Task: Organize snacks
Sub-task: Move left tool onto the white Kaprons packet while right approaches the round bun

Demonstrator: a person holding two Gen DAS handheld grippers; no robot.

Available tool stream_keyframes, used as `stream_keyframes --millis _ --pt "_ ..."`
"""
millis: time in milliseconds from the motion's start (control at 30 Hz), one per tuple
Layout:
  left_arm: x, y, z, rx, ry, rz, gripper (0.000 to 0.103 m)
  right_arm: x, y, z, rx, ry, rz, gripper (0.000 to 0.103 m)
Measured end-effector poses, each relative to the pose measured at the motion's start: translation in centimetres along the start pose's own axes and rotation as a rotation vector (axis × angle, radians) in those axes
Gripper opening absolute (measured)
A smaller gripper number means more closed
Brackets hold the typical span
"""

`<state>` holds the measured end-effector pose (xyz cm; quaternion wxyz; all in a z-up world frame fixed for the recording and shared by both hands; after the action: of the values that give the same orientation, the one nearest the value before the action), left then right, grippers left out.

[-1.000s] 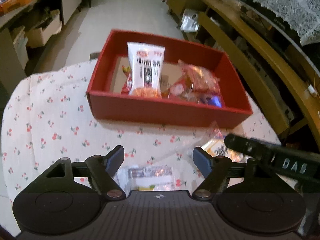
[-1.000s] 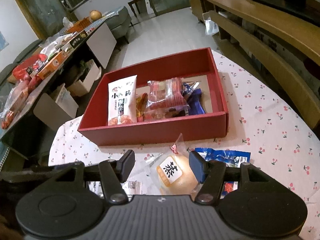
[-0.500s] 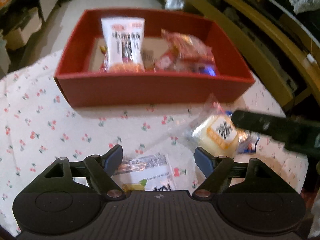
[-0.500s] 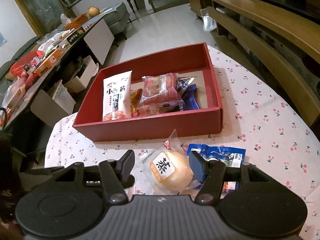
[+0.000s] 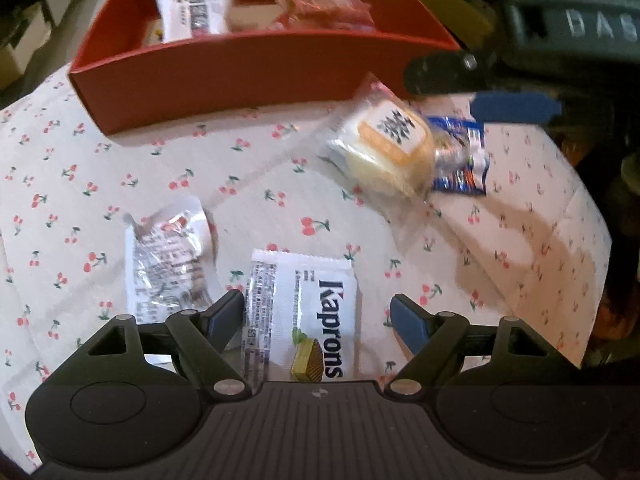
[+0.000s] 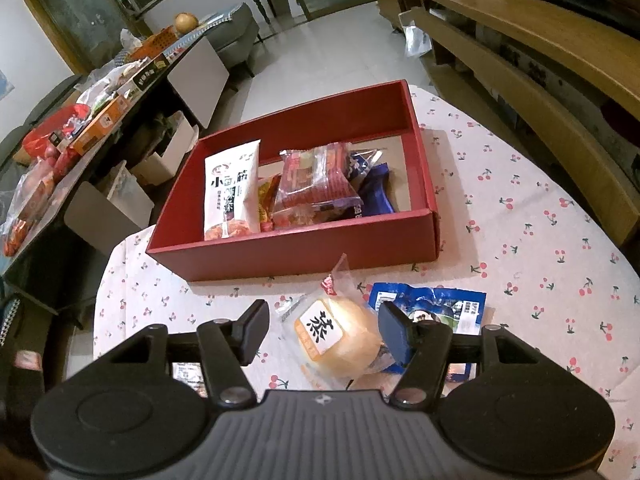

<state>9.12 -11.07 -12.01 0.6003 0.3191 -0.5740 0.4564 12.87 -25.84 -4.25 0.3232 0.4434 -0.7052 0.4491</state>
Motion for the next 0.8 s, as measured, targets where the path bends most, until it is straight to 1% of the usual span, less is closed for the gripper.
stream_keyframes --millis 67,133,200,233,267,333,367,433,533,700,800 --pt "-0.4 -0.1 0.4 -0.010 -0.016 0.001 0.086 0.1 -0.1 0.3 -0.006 -0.001 -0.001 0.075" --pt "-0.6 -0.1 0.8 -0.016 -0.040 0.005 0.085 0.2 -0.4 0.8 -0.020 -0.003 0.002 0.075" --pt "-0.5 -0.1 1.2 -0.030 -0.077 0.011 0.075 0.4 -0.6 1.5 -0.034 -0.002 0.005 0.076" --pt "-0.4 -0.1 1.4 -0.040 -0.092 0.015 0.066 0.4 -0.8 1.9 -0.047 0.001 0.008 0.076" --pt "-0.2 0.0 1.4 -0.042 -0.091 0.016 0.065 0.5 -0.9 2.2 -0.057 0.002 0.009 0.076" --pt "-0.1 0.1 1.4 -0.026 -0.064 0.015 0.065 0.4 -1.0 2.4 -0.056 0.002 0.002 0.076" --pt "0.1 0.2 1.4 -0.024 -0.066 0.016 0.065 0.2 -0.9 2.2 -0.047 0.004 -0.003 0.076" --pt "0.5 0.4 1.3 -0.019 -0.062 0.020 0.065 -0.2 -0.7 1.7 -0.020 0.009 -0.017 0.076" --pt "1.3 0.7 1.3 -0.001 -0.037 0.025 0.065 -1.3 -0.5 0.6 0.043 0.003 -0.057 0.077" --pt "1.8 1.2 1.4 0.018 -0.002 0.011 0.065 -3.2 -0.2 -1.8 0.189 0.062 -0.083 0.082" --pt "1.8 1.2 1.5 0.021 0.005 -0.003 0.065 -4.4 0.0 -2.8 0.268 0.087 -0.108 0.087"
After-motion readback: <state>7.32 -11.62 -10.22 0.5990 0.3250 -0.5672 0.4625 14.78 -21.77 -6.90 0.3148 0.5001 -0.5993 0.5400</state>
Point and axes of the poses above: each gripper's, at about its wrist camera, not at the fingertips, and x roughly against the way its jaws point, z to its right, y to its underside, the point moved 6 cm from there along -x, roughly the way its jaws point, and after that the axes turned 12 degrees about -z, right-handed, at the moved point
